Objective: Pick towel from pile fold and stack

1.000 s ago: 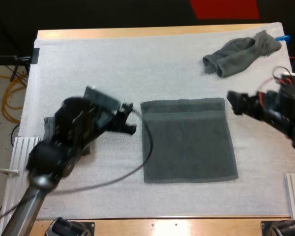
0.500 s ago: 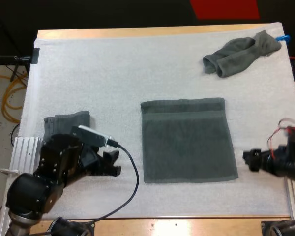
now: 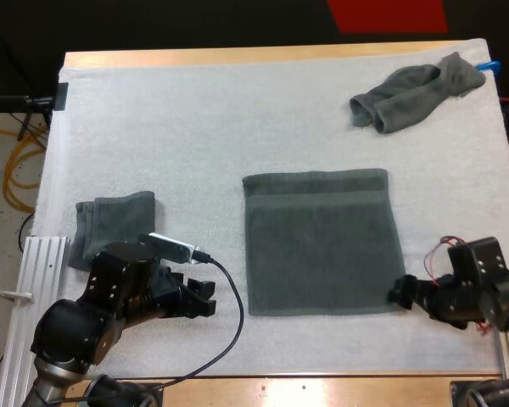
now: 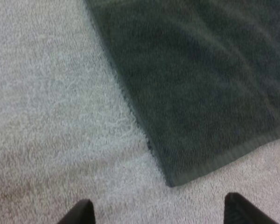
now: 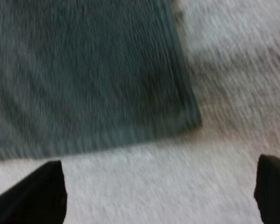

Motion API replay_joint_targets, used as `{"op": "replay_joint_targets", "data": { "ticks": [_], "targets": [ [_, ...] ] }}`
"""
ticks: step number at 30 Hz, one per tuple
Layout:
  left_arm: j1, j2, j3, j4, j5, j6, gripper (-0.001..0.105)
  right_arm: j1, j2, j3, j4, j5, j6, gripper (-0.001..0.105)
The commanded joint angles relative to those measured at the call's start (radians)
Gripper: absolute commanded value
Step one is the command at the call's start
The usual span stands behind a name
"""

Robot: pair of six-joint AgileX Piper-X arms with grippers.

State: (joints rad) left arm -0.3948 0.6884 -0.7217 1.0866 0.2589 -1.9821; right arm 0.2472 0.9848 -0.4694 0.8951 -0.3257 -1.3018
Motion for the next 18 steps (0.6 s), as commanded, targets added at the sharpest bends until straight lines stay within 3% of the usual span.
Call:
{"op": "replay_joint_targets", "data": {
  "ticks": [1, 7, 12, 14, 18],
  "targets": [
    [-0.006, -0.008, -0.002, -0.022, 0.007, -0.01, 0.056, -0.003, 0.038, -0.002, -0.046, -0.021, 0.017, 0.079],
    [-0.006, -0.008, -0.002, -0.038, 0.007, -0.01, 0.056, -0.003, 0.233, -0.002, -0.167, -0.134, 0.046, 0.079],
    [-0.006, -0.008, -0.002, -0.038, 0.007, -0.01, 0.056, -0.003, 0.293, -0.002, -0.21, -0.139, 0.046, 0.079],
    [-0.006, -0.008, -0.002, -0.038, 0.007, -0.01, 0.056, -0.003, 0.293, -0.002, -0.208, -0.135, 0.046, 0.073],
    [-0.006, -0.008, -0.002, -0.042, 0.007, -0.01, 0.056, -0.003, 0.293, -0.002, -0.19, -0.098, 0.043, 0.047]
  ]
}}
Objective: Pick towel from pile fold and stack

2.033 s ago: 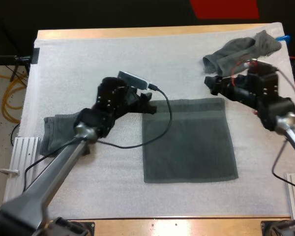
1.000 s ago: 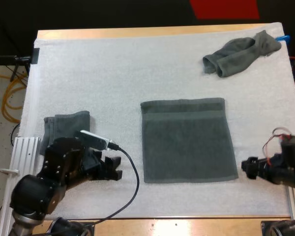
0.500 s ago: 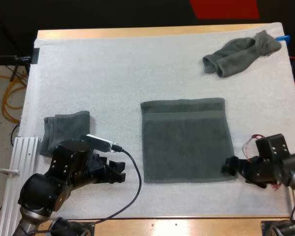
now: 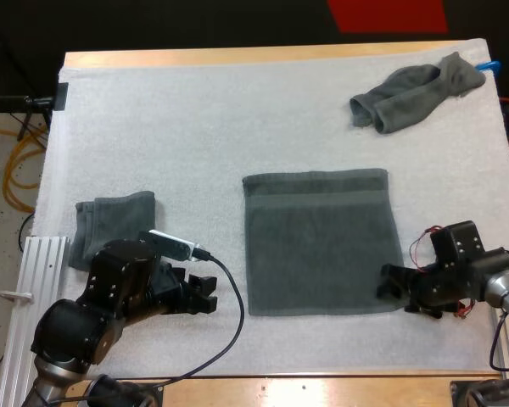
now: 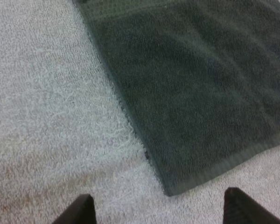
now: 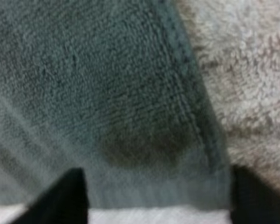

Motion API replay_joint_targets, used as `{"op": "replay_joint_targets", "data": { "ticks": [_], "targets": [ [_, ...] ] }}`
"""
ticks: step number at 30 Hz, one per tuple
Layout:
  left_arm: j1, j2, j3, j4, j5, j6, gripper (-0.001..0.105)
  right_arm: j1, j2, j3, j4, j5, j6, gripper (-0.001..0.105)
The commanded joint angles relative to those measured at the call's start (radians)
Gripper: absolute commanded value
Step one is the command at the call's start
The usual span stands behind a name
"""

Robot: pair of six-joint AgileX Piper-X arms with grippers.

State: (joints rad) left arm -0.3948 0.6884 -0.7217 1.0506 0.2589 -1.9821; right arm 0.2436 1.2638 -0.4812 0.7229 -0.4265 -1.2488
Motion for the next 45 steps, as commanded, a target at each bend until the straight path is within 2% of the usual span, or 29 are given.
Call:
{"op": "replay_joint_targets", "data": {
  "ticks": [1, 5, 7, 10, 18, 29, 34, 40, 45],
  "targets": [
    [-0.006, -0.008, -0.002, -0.01, 0.007, -0.01, 0.056, 0.001, 0.014, 0.01, -0.015, 0.02, -0.011, 0.039],
    [-0.006, -0.008, 0.011, -0.04, 0.028, -0.01, 0.056, 0.001, 0.014, 0.01, -0.012, 0.082, -0.04, 0.01],
    [-0.006, -0.005, 0.036, -0.079, 0.11, -0.01, 0.056, 0.001, 0.014, 0.01, -0.009, 0.098, -0.063, 0.0],
    [-0.006, 0.011, 0.086, -0.142, 0.199, -0.043, 0.056, 0.001, 0.014, 0.01, -0.001, 0.102, -0.08, 0.0],
    [-0.006, 0.116, 0.174, -0.232, 0.218, -0.063, 0.056, 0.001, 0.014, 0.01, 0.003, 0.102, -0.1, 0.0],
    [-0.006, 0.423, 0.181, -0.324, 0.306, -0.089, 0.056, 0.001, 0.014, 0.01, 0.003, 0.101, -0.102, 0.0],
    [-0.063, 0.57, 0.181, -0.396, 0.365, -0.089, 0.056, 0.001, 0.014, 0.01, 0.003, 0.101, -0.102, 0.0],
    [-0.154, 0.698, 0.181, -0.498, 0.344, -0.143, 0.056, 0.001, 0.014, 0.01, 0.003, 0.095, -0.102, 0.0],
    [-0.169, 0.756, 0.181, -0.56, 0.327, -0.197, 0.056, 0.001, 0.014, 0.01, 0.003, 0.086, -0.102, 0.0]
  ]
}}
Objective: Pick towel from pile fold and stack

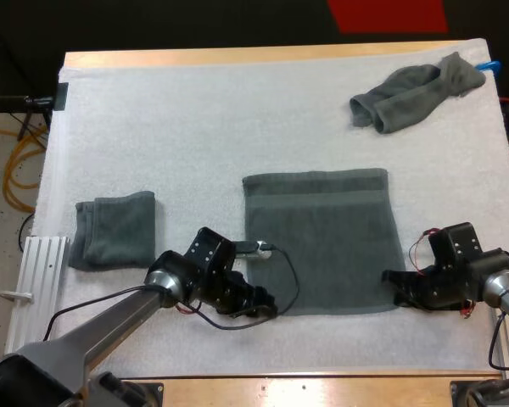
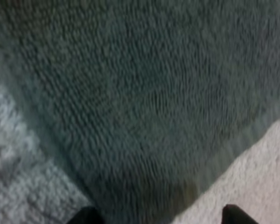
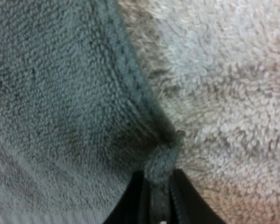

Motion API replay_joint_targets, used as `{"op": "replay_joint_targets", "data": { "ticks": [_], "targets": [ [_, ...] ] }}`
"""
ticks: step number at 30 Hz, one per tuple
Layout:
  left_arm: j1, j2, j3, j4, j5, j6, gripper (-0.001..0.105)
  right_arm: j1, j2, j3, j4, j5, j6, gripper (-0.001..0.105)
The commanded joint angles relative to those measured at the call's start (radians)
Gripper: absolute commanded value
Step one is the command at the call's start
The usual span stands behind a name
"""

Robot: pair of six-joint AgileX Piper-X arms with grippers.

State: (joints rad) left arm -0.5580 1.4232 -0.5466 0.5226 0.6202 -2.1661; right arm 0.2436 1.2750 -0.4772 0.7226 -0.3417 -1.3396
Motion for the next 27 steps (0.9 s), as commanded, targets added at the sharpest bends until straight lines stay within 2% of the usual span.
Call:
{"op": "replay_joint_targets", "data": {
  "ticks": [1, 3, 6, 8, 10, 12, 17, 23, 27],
  "targets": [
    [-0.006, 0.029, 0.006, -0.039, -0.034, -0.014, 0.056, 0.001, 0.003, 0.006, 0.003, 0.001, -0.012, 0.0],
    [-0.006, 0.036, 0.006, -0.052, -0.026, -0.014, 0.056, 0.001, 0.003, 0.006, 0.003, 0.001, -0.012, 0.0],
    [-0.006, 0.04, 0.006, -0.073, -0.022, -0.014, 0.05, 0.001, 0.003, 0.006, 0.003, 0.001, -0.012, 0.0],
    [-0.006, 0.04, 0.006, -0.078, -0.022, -0.014, 0.037, 0.001, 0.003, 0.006, 0.003, 0.001, -0.012, 0.0],
    [-0.006, 0.04, 0.006, -0.078, -0.023, -0.014, 0.015, 0.001, 0.003, 0.006, 0.003, 0.001, -0.012, 0.0],
    [-0.006, 0.04, 0.006, -0.078, -0.024, -0.014, 0.002, 0.001, 0.003, 0.006, 0.003, 0.001, -0.012, 0.0],
    [-0.006, 0.02, 0.006, -0.052, -0.011, -0.007, 0.0, 0.001, -0.025, 0.002, 0.029, -0.011, -0.012, 0.0],
    [-0.006, -0.164, 0.006, 0.111, 0.016, 0.02, 0.0, 0.023, -0.237, 0.003, 0.197, -0.03, -0.008, 0.0],
    [-0.006, -0.285, 0.006, 0.226, 0.029, 0.028, 0.0, 0.08, -0.397, 0.003, 0.275, -0.052, 0.059, 0.0]
  ]
}}
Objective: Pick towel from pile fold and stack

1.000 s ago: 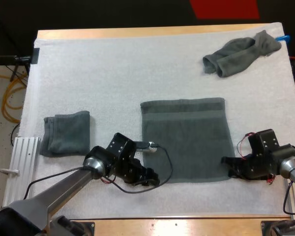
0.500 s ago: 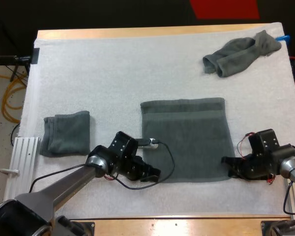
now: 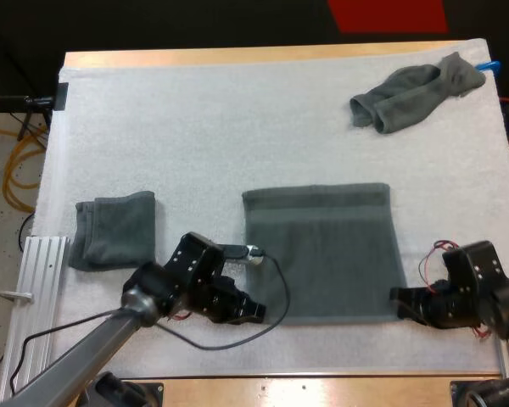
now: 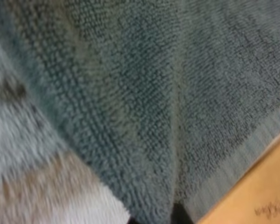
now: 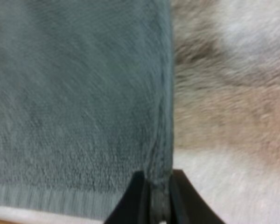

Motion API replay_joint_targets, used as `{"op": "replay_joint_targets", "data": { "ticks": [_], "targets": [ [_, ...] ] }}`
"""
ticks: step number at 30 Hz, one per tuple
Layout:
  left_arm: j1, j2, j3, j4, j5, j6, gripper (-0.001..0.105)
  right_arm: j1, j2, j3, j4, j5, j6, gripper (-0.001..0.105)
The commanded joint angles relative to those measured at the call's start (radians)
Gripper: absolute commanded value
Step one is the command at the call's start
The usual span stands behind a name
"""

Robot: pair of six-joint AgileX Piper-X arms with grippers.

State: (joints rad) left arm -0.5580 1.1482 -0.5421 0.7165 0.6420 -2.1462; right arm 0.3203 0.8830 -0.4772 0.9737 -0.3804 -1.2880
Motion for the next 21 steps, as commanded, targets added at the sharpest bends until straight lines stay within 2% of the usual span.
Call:
{"op": "replay_joint_targets", "data": {
  "ticks": [1, 5, 8, 11, 15, 21],
  "targets": [
    [-0.006, -0.034, 0.002, 0.041, 0.005, 0.009, 0.0, 0.019, -0.038, 0.003, 0.026, -0.014, 0.037, 0.0],
    [0.009, -0.039, 0.004, -0.012, -0.008, 0.004, 0.0, 0.043, -0.079, 0.003, -0.074, 0.003, 0.136, 0.0],
    [0.052, -0.008, 0.004, -0.1, 0.026, -0.03, 0.0, 0.043, -0.047, 0.003, -0.215, 0.024, 0.195, 0.0],
    [0.125, 0.051, 0.004, -0.209, 0.086, -0.056, 0.0, 0.043, 0.028, 0.003, -0.369, 0.041, 0.249, 0.0],
    [0.231, 0.159, 0.002, -0.363, 0.209, -0.101, 0.0, 0.043, 0.163, 0.003, -0.584, 0.079, 0.342, 0.0],
    [0.335, 0.334, 0.001, -0.63, 0.322, -0.254, 0.0, 0.038, 0.337, 0.003, -0.815, 0.1, 0.448, 0.0]
  ]
}}
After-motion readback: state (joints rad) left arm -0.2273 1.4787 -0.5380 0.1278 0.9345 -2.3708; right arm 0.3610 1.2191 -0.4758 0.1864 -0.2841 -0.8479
